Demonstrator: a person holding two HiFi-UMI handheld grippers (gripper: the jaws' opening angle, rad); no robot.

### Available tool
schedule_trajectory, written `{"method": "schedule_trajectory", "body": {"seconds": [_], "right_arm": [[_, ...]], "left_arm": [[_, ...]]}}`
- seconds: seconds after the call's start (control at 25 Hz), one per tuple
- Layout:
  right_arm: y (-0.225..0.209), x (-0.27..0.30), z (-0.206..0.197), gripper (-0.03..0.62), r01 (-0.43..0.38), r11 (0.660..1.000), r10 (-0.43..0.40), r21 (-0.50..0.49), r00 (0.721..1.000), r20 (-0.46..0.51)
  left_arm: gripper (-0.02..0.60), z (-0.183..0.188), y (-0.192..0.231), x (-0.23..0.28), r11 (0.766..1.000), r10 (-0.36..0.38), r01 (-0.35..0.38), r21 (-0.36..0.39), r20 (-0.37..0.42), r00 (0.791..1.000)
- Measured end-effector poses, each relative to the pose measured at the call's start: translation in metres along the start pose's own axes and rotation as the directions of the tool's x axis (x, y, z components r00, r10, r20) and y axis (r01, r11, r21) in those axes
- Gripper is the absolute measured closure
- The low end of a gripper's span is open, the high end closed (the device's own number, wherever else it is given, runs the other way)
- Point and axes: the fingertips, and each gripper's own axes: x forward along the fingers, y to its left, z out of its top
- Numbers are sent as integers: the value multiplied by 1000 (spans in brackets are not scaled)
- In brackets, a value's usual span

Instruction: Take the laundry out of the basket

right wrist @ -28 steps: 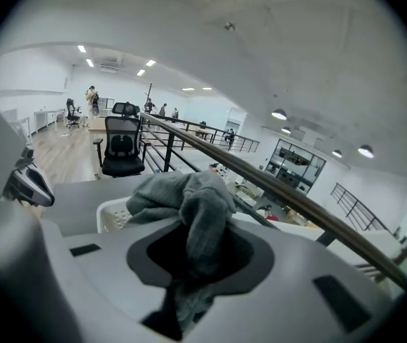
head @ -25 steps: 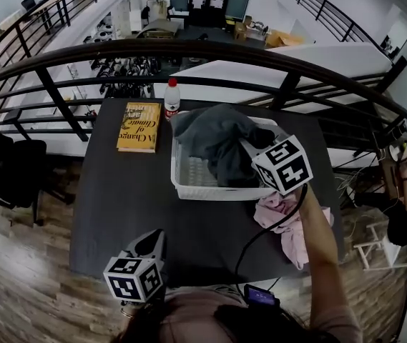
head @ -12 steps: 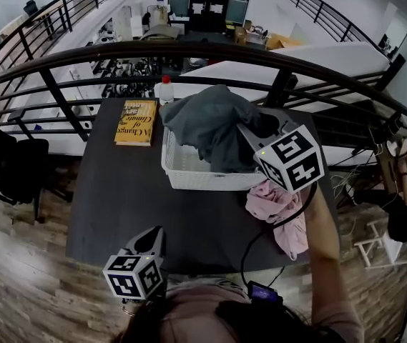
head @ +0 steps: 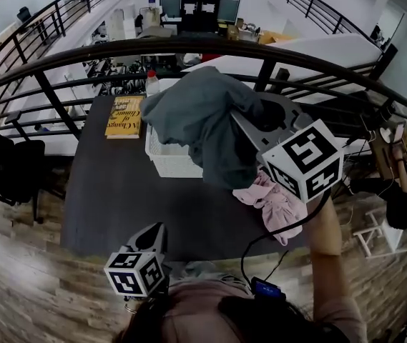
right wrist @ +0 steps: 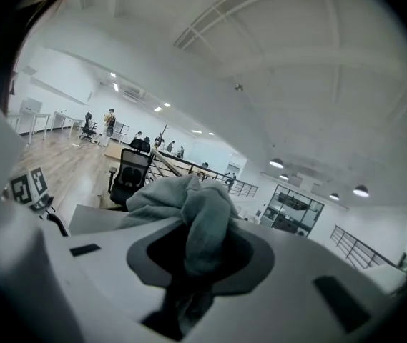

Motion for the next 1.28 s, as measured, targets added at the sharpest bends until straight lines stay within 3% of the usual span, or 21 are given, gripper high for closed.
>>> {"method": "schedule_trajectory", "body": {"seconds": [0.36,0.68,0.96,1.28], "right_arm": [[21,-75,-6,500,8,1000,-7,-20,1000,27],[20,-141,-24,500,90,996,-90,-4,996,12],[51,-187,-46,500,169,984,-168,51,985,-28],[94,-214,-75,500,250,957,-235,148,965,-117]], "left_arm": [[584,-27,-47,2,997,-61,61,40,-12,998],[584,-55,-87,6,987,-131,136,85,-65,989],[584,-79,-96,-18,974,-183,192,118,-87,979],[584,-102,-82,-73,973,-192,203,108,-103,976]]}}
